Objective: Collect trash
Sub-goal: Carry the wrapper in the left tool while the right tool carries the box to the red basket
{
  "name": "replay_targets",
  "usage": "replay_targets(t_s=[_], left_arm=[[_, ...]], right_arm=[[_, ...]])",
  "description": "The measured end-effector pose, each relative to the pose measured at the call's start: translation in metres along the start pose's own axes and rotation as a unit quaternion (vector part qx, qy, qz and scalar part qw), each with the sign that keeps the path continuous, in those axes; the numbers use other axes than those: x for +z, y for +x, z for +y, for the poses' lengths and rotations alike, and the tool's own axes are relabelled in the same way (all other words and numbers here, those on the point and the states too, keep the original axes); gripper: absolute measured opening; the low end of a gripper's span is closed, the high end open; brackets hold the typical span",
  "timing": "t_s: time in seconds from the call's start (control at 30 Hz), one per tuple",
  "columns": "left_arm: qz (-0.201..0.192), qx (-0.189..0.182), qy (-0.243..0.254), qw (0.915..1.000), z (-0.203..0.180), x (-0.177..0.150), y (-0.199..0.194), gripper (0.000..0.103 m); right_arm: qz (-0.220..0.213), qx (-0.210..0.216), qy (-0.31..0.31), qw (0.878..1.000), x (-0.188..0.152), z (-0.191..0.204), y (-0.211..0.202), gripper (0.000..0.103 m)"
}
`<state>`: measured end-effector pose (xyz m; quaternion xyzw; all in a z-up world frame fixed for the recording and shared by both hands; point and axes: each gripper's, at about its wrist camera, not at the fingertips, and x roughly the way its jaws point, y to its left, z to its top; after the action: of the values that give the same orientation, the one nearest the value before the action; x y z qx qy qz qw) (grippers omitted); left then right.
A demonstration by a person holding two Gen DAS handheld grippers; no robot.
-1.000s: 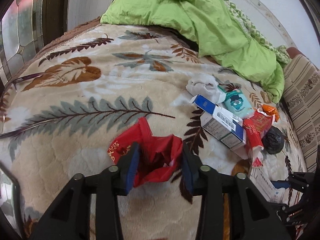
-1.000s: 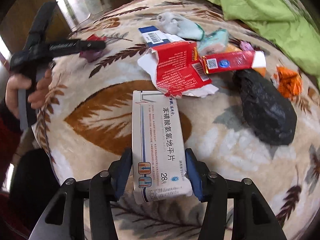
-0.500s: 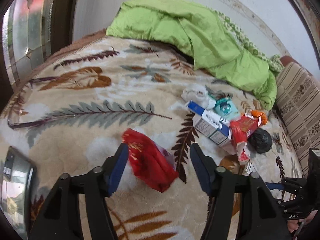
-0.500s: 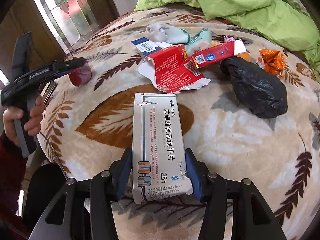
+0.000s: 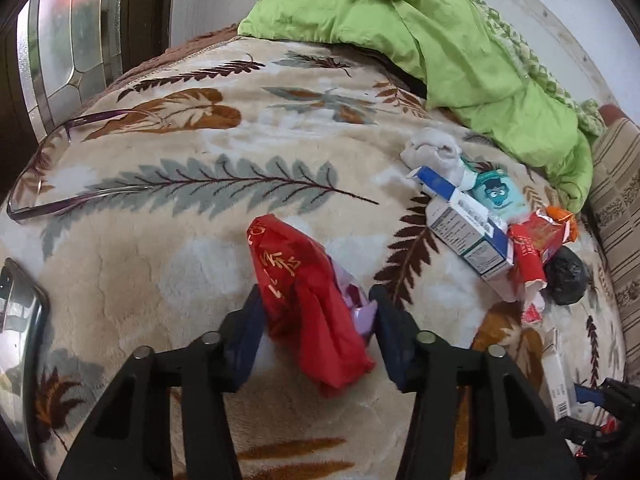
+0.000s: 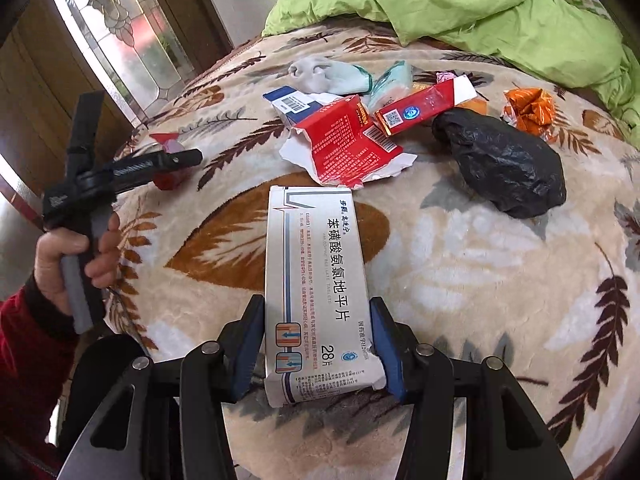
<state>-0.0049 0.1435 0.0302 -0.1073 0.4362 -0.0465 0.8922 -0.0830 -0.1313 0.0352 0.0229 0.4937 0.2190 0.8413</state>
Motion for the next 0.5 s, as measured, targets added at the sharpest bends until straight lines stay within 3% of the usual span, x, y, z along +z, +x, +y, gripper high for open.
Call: replay_targets(t_s=[0.13, 0.5], left_arm=[[-0.005, -0.005, 0.003, 1.0, -0.009, -0.006, -0.01, 0.036], [-0.013, -0.067, 0.092, 0.9934, -0.09, -0.045, -0.06, 0.036]], right_arm=[[-0.008, -0.003, 0.014, 1.0, -0.006, 0.003, -0.003, 0.055], [-0.044, -0.023, 0.06, 0.997, -0.027, 0.0, -0.04, 0.055]])
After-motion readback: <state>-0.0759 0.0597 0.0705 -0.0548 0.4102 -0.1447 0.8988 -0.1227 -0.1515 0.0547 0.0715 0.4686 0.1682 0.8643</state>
